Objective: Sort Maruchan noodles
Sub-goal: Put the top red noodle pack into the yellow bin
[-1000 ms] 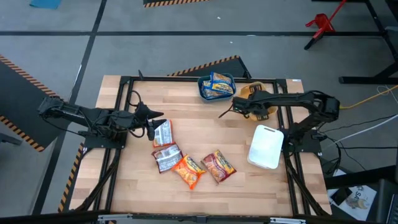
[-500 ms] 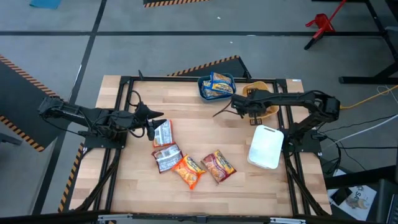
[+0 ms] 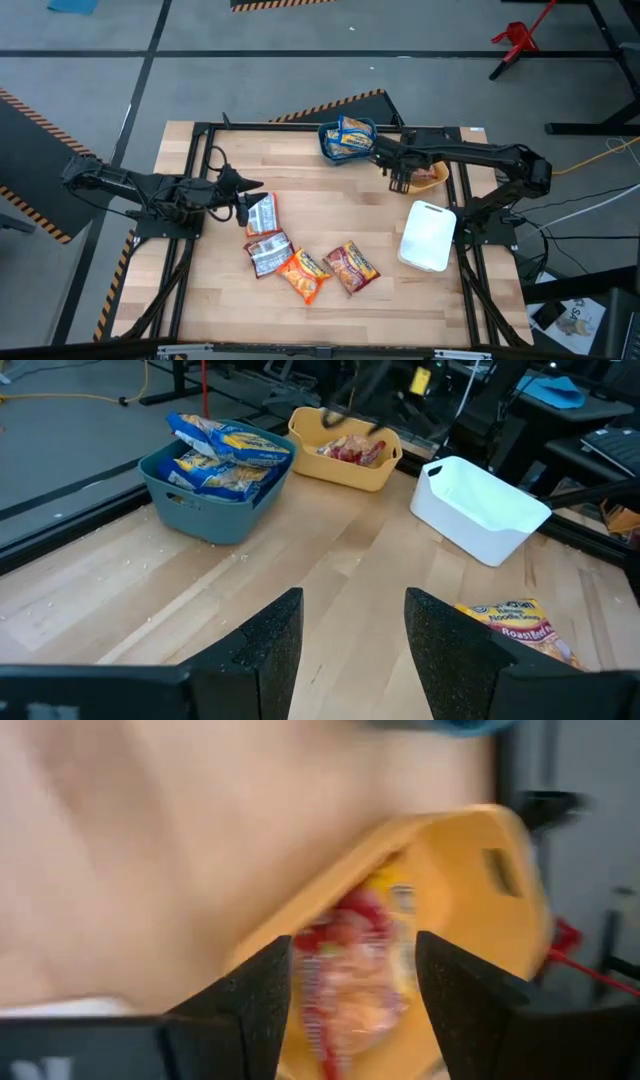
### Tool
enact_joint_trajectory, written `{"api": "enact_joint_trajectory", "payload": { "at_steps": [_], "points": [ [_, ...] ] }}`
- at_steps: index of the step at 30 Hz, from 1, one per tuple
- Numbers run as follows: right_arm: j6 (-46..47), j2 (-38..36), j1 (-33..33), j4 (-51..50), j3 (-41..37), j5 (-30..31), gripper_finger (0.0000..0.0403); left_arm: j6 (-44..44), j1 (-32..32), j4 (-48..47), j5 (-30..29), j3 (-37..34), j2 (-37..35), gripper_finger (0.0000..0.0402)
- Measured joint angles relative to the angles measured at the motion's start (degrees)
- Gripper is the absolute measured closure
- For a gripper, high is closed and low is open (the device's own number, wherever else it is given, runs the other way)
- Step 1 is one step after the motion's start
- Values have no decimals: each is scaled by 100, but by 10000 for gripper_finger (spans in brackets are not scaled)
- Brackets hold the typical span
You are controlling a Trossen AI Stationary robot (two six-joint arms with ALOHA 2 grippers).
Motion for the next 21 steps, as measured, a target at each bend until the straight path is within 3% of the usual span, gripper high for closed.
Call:
{"api": "enact_joint_trajectory", "payload": {
  "at_steps": [4,10,15,21],
  "points": [
    [-94,5,9,-134,-270,-320,212,-5,-20,-1,7,0,0,232],
    [-227,5,-58,-60,-765,162,214,-100,-20,-3,9,0,0,232],
    [-219,5,-405,149,-1154,93,214,-98,-13,-38,7,0,0,232],
    [-185,10,-771,639,-1498,-541,214,-98,-13,-83,1,0,0,232]
  ]
}}
